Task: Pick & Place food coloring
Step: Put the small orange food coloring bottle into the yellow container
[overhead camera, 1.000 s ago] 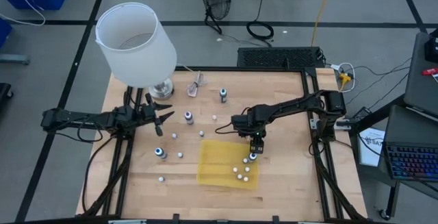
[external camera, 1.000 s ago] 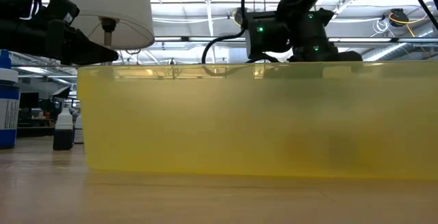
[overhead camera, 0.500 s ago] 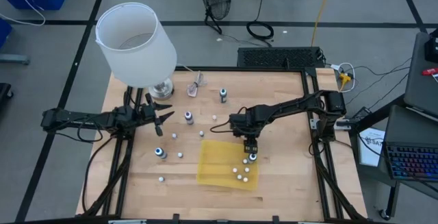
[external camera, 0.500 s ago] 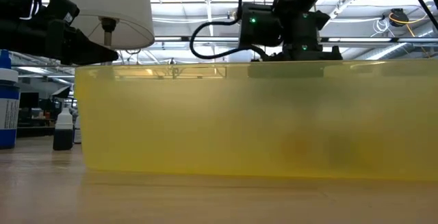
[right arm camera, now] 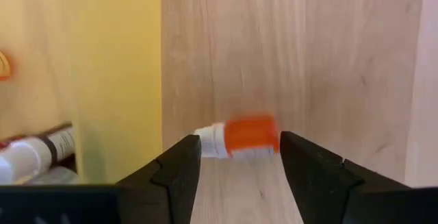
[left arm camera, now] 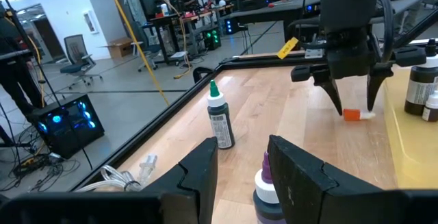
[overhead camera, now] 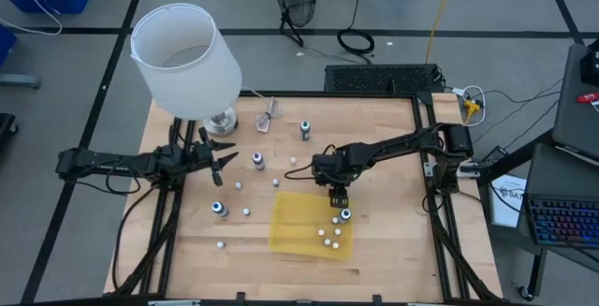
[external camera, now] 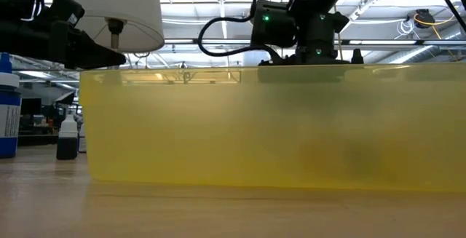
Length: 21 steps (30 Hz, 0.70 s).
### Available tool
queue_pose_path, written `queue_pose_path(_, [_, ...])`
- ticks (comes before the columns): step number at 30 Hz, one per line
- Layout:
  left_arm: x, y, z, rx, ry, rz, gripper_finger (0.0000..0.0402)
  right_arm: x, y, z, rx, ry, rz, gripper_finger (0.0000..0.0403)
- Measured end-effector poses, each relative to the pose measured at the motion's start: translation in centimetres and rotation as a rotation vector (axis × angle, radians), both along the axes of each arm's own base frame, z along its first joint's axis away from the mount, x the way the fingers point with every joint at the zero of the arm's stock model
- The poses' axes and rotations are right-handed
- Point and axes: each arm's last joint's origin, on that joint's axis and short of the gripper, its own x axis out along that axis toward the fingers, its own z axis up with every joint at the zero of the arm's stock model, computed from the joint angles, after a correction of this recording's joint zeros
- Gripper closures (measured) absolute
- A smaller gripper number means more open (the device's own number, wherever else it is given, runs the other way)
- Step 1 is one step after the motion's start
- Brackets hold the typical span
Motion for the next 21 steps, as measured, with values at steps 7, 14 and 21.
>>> queue_pose_path(7, [0.00, 0.00, 0.00, 0.000, 0.000, 0.000, 0.0270, -0.47, 0.01, -0.08, -0.002, 0.046, 0.021, 0.0221])
queue_pose_path(14, [0.00, 0.00, 0.00, 0.000, 0.000, 0.000, 0.0270, -0.28, 0.03, -0.05, -0.001, 0.026, 0.019, 0.0217])
queue_pose_path(21, [0.00, 0.00, 0.00, 0.000, 0.000, 0.000, 0.0270, 0.00, 0.07, 0.02, -0.003, -0.003, 0.020, 0.0220])
